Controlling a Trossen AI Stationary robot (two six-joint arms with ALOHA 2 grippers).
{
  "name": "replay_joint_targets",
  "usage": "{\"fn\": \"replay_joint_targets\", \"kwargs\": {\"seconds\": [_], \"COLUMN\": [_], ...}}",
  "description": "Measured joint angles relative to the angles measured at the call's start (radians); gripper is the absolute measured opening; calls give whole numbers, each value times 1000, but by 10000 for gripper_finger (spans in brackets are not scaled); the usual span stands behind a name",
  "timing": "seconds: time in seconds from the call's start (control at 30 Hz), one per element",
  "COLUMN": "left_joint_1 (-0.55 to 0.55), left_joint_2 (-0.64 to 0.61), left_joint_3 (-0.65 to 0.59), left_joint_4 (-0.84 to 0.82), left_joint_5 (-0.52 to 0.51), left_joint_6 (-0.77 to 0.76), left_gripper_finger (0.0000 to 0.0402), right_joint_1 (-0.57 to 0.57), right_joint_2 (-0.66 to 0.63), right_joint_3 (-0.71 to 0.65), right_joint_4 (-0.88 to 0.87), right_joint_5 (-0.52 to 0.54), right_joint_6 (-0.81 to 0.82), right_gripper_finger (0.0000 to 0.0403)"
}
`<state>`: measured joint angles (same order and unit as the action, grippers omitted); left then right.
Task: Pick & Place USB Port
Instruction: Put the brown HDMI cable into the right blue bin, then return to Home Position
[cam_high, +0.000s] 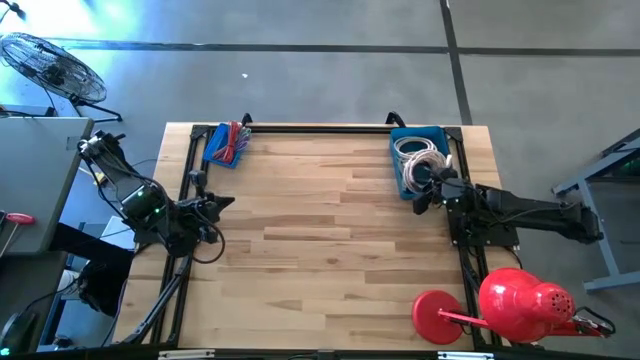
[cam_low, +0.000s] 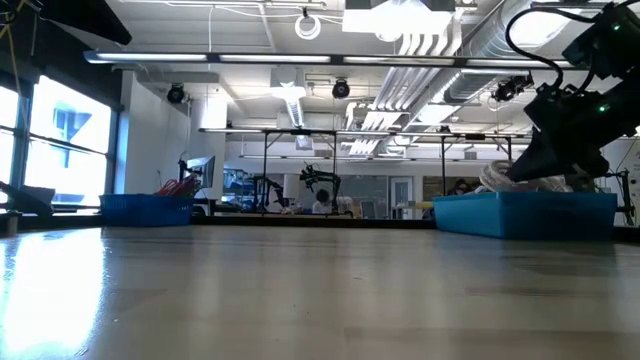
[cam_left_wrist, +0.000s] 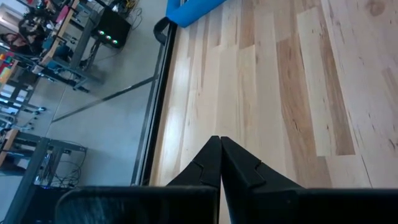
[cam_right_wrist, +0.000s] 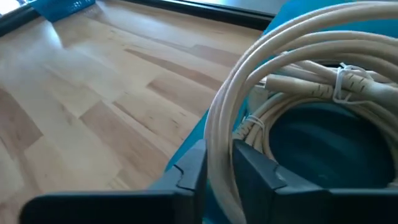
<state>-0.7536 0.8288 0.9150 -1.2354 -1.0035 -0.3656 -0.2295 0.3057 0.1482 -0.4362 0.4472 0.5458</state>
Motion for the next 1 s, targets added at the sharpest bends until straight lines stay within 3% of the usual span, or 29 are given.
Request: {"fn": "replay_joint_targets", "kwargs": {"seconds": [0.17,0.5,0.63,0.77,1.0], "left_joint_1": [0,0,0,0,0], "left_joint_2": [0,0,-3,-37,-186], "left_joint_3": [0,0,-32,-138,-379], "left_joint_4": [-1,-9,-24,-12,284], "left_joint_5": [1,2,38,125,207], "left_joint_6": [0,1,17,27,97], "left_gripper_finger": [0,0,0,0,0], "right_joint_1": [0,0,1,1,2], "right_joint_2": [3,3,3,2,2], "right_joint_3": [0,0,0,0,0], "right_joint_4": [5,160,315,458,524], "right_joint_5": [15,20,-121,-298,-459], "right_joint_6": [-1,-75,-173,-244,-272], "right_gripper_finger": [114,248,268,270,271]}}
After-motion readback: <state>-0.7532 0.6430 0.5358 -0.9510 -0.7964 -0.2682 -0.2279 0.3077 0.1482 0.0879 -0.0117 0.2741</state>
